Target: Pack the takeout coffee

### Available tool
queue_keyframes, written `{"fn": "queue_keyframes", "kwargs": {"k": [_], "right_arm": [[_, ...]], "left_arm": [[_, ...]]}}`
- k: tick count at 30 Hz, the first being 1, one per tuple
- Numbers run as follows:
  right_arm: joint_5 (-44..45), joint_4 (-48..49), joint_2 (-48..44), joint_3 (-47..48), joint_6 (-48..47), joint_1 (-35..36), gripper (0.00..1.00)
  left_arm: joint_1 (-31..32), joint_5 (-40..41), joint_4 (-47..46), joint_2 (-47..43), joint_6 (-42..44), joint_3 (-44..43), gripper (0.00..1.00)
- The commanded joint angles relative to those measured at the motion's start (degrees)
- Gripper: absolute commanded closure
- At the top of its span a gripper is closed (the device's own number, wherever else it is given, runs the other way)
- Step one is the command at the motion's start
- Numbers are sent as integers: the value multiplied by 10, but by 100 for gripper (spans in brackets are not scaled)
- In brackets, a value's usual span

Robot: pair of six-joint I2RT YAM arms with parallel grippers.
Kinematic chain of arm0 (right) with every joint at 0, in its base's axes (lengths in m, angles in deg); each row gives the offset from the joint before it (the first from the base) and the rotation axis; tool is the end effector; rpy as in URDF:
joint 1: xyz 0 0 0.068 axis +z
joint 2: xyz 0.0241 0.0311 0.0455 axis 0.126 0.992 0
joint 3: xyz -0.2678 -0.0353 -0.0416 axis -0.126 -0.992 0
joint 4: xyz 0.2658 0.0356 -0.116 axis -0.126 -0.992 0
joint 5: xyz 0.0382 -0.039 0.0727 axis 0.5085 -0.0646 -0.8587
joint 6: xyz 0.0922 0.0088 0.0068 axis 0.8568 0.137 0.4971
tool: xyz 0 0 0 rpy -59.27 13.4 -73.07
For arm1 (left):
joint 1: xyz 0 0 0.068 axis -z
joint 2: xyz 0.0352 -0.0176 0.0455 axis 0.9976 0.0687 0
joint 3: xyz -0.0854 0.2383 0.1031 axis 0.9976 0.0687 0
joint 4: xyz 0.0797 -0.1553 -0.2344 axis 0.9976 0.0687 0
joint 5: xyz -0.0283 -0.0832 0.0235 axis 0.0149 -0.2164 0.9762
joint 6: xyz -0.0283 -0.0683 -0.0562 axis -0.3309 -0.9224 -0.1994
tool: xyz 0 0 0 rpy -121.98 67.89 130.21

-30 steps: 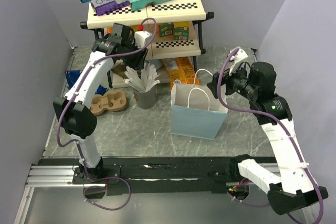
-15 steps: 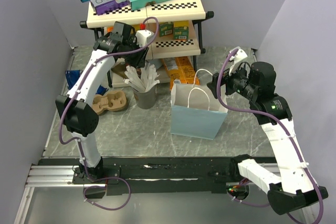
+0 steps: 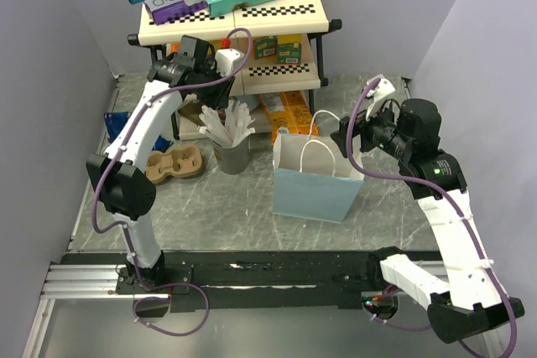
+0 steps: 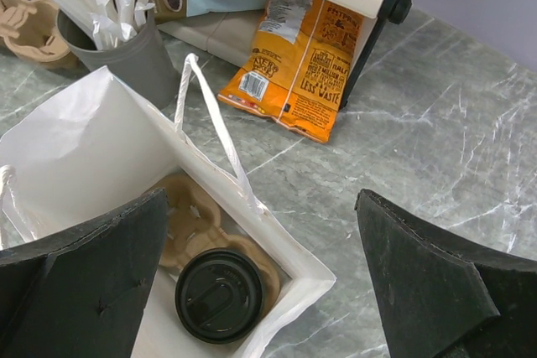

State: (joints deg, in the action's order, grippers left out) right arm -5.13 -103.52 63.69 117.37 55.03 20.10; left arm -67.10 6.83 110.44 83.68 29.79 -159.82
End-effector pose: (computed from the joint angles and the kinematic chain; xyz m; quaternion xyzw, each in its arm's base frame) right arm 0.2459 0.0844 0.4196 -0.2622 0.7648 0.1444 0.5705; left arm 0.4342 -0.1741 0.3541 0.3247 0.8628 -0.1423 0.3603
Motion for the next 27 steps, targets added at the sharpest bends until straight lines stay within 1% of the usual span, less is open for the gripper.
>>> {"fn": "queue_keyframes", "kwargs": {"k": [1,5,11,17,20,23,27], "right_arm": [[-10,25,1,13,3,-3,2],[-11,27,5,12,4,-4,2],[-11,26,7,17,2,-3,2],[-4,25,1,11,-3,-3,2],[-3,25,0,8,-4,-3,2],[-3,27,2,7,-4,-4,1],[-7,29,5,9,-2,-3,1]], "left_arm": [[-4,30,-25,-52,-14,22,67],[-4,29,-33,-48,-16,35,67],[-4,16,-34,-14,-24,3,66],[-3,-1,-27,0,-25,-1,68],[-2,0,-26,2,-25,-1,68],[-2,7,-30,2,-28,2,65],[-2,18,-32,9,-23,-2,65]]}}
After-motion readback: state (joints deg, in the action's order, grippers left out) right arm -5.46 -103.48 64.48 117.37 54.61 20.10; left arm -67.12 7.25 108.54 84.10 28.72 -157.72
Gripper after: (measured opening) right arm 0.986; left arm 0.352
